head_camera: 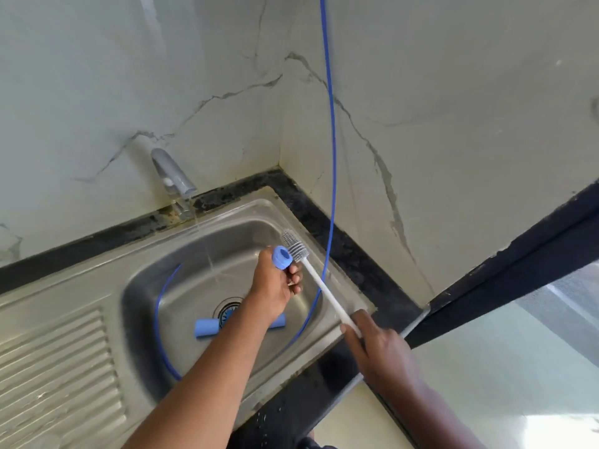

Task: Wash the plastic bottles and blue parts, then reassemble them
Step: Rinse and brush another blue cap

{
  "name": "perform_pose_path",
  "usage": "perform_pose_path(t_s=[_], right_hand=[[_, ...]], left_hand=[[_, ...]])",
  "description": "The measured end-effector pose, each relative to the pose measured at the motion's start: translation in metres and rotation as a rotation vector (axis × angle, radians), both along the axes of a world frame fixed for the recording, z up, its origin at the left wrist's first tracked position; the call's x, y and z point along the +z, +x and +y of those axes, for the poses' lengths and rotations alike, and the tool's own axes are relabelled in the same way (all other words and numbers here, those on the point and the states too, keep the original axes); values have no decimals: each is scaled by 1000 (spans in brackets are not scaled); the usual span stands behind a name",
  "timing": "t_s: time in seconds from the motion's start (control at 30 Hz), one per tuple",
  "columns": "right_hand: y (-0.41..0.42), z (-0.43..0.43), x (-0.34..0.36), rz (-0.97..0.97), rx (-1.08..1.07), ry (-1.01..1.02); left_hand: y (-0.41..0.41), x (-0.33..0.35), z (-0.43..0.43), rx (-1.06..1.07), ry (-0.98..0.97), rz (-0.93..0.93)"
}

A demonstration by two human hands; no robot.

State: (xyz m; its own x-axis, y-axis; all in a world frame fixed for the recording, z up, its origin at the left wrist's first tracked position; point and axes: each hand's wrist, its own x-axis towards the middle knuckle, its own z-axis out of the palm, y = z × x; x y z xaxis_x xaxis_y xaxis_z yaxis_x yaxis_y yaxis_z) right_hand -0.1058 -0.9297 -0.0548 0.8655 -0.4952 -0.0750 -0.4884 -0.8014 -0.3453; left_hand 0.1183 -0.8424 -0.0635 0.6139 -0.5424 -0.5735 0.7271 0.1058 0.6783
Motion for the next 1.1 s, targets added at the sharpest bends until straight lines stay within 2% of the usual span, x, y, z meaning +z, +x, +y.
perform_pose_path(t_s=[0.2,0.37,0.5,0.67,0.73,0.8,0.97,1.1], right_hand=[[45,36,7,-146,143,90],[65,72,14,-185,280,141],[85,85,19,-242,298,119],[77,105,16,-204,315,142],[82,106,18,-222,305,140],[89,104,20,-234,309,113],[73,104,22,-173,294,108],[87,95,25,-215,303,86]], left_hand=[[15,25,52,118,-18,-159],[41,29,99,350,-30,-184],[41,38,120,319,57,-312],[50,40,149,428,121,-354],[47,37,151,375,136,-390],[39,36,147,321,129,-413],[47,39,152,375,96,-381],[40,39,147,325,-26,-355]])
